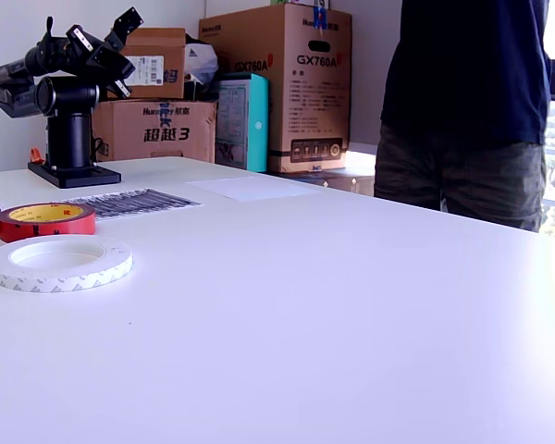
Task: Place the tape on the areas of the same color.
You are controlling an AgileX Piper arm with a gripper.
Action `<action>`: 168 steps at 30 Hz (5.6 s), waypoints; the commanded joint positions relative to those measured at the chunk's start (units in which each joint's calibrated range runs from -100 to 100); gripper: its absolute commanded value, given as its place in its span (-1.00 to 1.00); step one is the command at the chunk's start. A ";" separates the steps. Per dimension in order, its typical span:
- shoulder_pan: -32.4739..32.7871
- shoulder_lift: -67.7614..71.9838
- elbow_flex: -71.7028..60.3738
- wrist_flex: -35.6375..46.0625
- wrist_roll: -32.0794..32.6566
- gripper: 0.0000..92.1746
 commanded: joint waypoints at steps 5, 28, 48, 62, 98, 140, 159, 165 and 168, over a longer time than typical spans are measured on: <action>-0.24 -0.20 -0.28 0.50 -0.40 -0.93; -0.24 -0.20 -0.28 0.50 -0.40 -0.93; -0.24 -0.20 -0.28 0.50 -0.40 -0.93; -0.24 -0.20 -0.28 0.50 -0.40 -0.93; -0.96 27.40 -24.63 -0.10 0.58 -0.92; -22.82 84.74 -63.52 47.93 11.55 -0.57; -32.13 91.11 -67.16 54.12 12.13 -0.57; -35.13 97.56 -70.34 53.87 11.64 -0.56; -36.00 101.68 -72.52 53.87 11.47 -0.56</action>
